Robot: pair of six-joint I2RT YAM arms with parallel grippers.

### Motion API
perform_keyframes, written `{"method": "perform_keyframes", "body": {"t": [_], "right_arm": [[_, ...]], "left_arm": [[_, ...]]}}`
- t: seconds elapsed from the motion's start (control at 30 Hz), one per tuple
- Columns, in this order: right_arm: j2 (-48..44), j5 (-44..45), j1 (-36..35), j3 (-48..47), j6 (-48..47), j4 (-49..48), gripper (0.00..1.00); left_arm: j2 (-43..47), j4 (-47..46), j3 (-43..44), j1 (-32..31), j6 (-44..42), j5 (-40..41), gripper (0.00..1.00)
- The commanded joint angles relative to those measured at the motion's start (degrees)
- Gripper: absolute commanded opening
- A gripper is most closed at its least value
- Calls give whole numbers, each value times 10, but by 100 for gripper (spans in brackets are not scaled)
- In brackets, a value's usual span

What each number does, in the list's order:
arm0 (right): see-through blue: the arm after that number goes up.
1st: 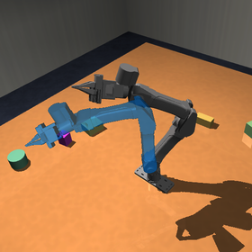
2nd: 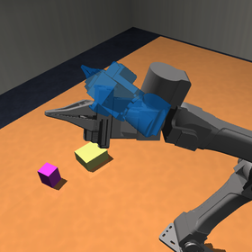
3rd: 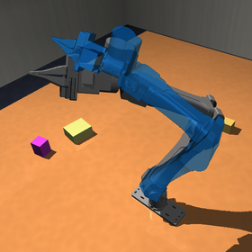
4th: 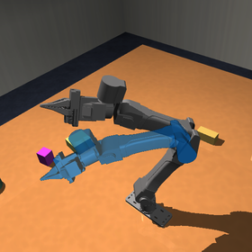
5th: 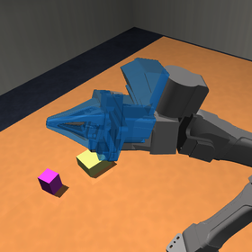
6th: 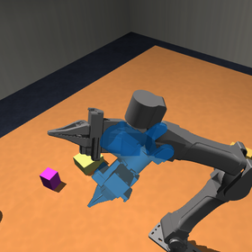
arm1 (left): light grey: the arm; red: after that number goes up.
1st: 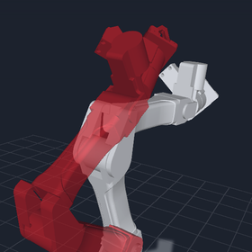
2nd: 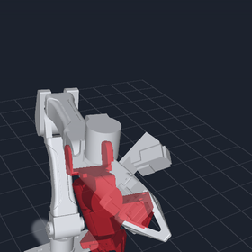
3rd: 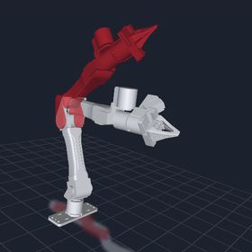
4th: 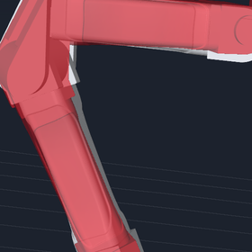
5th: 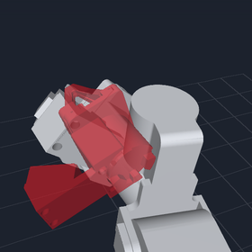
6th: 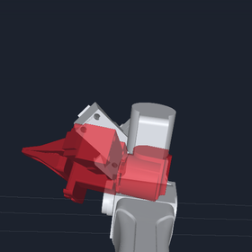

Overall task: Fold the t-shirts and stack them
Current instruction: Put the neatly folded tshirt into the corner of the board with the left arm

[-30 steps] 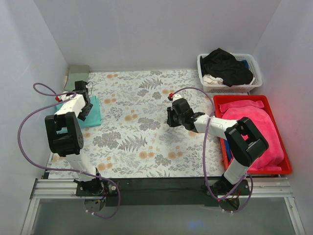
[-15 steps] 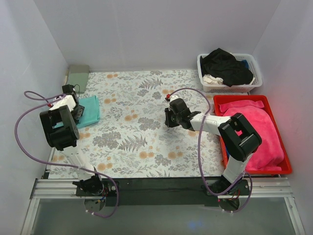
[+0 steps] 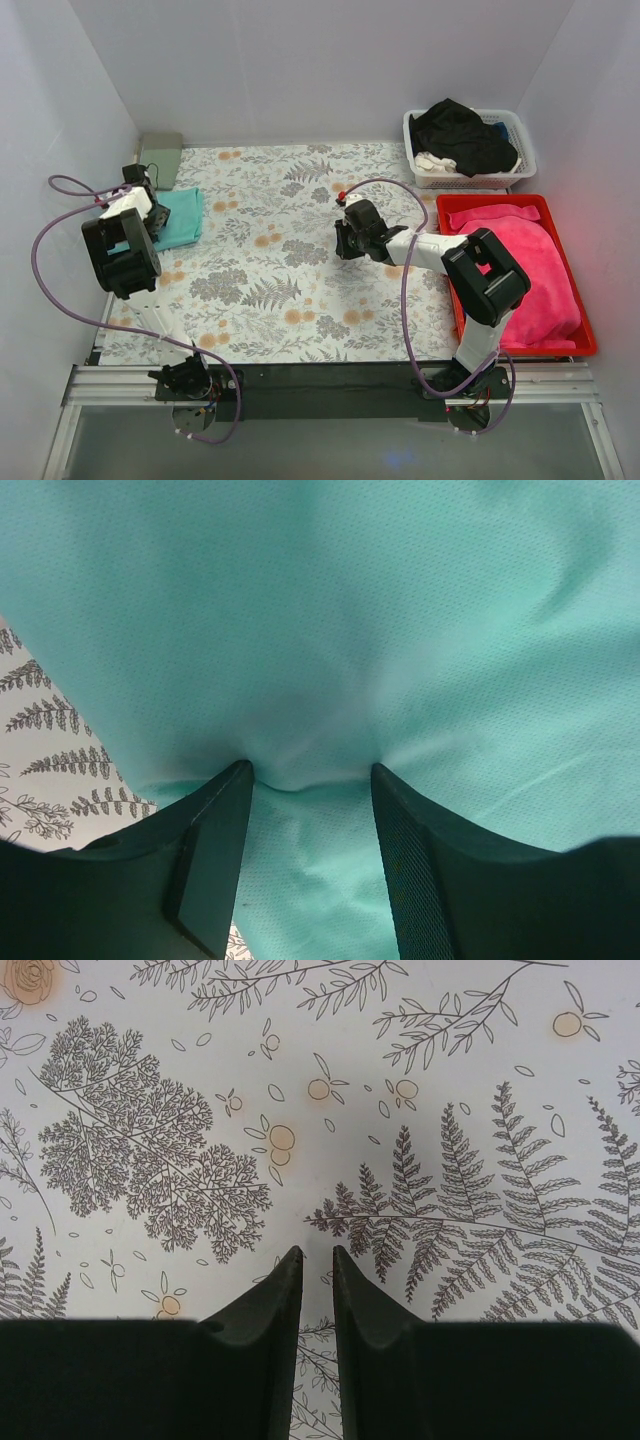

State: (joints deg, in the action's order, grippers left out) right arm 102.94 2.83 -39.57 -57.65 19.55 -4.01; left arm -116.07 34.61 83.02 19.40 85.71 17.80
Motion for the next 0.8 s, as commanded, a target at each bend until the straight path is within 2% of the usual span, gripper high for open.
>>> {"method": "perform_keyframes", "body": {"t": [0.0,0.23,0.4,0.53,0.6,0.73,0.77], "right_arm": [[7,-4,-3,-23,0,-9,24],[0,-13,-3,-17,1,-14,25],[-5,-12,-3,-10,4,-18,25],[-17,1,-3,0,5,-21,25],[-27,15,-4,7,4,-22,25],[-64,38,-3,25,-1,-22,25],[-73,45,-3,32,-2,-22,25]], "left_arm": [[9,-13,-15,0,-7,-35,49],[108,-6,9,-23,-34,-21,51],[162,0,44,-33,-61,-43,54],[204,-12,36,-52,-92,-86,55],[236,-30,16,-91,-118,-101,56],[294,-65,-52,-175,-139,-56,60],[305,-74,-72,-209,-139,-49,71]]}}
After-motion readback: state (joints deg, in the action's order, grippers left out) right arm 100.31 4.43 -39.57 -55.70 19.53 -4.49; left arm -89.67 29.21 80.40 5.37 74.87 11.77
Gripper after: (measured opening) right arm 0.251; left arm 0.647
